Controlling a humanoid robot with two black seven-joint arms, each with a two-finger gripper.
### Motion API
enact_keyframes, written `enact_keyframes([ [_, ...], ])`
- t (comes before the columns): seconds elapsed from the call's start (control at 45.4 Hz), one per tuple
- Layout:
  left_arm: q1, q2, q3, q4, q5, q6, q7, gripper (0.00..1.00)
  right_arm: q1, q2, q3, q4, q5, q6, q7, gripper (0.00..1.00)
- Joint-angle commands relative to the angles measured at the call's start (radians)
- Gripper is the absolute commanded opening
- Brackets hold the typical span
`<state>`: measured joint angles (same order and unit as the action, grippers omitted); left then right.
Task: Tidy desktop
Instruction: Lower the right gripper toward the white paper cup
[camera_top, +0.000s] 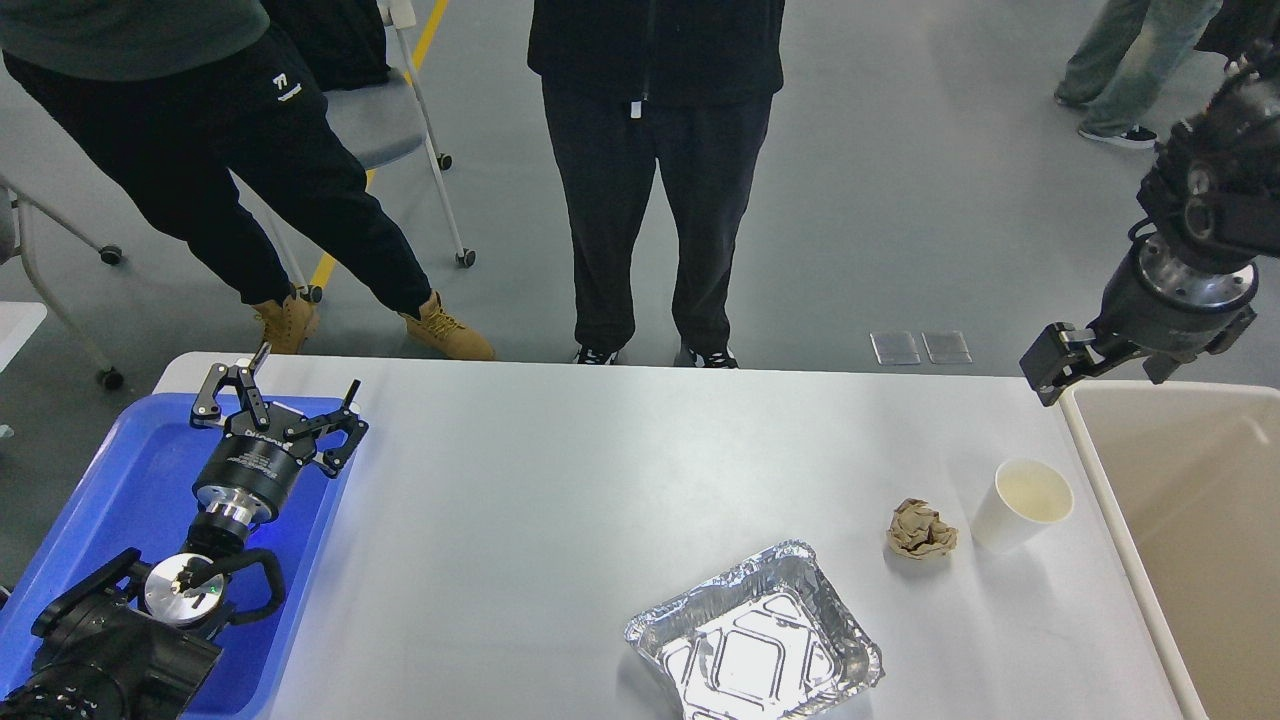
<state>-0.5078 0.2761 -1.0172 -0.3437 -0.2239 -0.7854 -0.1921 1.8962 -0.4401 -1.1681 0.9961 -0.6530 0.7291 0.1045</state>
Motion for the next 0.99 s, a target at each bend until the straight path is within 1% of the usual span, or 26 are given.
enact_keyframes([
  [0.0, 0.0, 0.0, 0.0, 0.0, 0.0, 0.0, 0.0, 1.0, -0.186, -0.002, 0.056, -0.096, -0.02, -0.082, 0.0, 1.0],
  [0.132, 0.0, 0.0, -0.001, 0.0, 0.0, 0.0, -0.001, 1.0, -0.331, -0.002, 0.134, -0.178, -0.02, -0.129, -0.002, 1.0],
  [0.352, 0.0, 0.0, -0.001, 0.0, 0.0, 0.0, -0.001, 1.0, -0.433, -0.002, 0.2, -0.231, -0.02, -0.158, -0.002, 1.0],
  [0.506, 0.0, 0.002, -0.001, 0.0, 0.0, 0.0, -0.001, 1.0, -0.463, -0.002, 0.206, -0.249, -0.022, -0.169, -0.002, 1.0],
  [0.969, 0.0, 0.002, -0.001, 0.0, -0.002, 0.0, -0.001, 1.0, -0.545, 0.0, 0.215, -0.312, -0.042, -0.273, 0.001, 0.98],
])
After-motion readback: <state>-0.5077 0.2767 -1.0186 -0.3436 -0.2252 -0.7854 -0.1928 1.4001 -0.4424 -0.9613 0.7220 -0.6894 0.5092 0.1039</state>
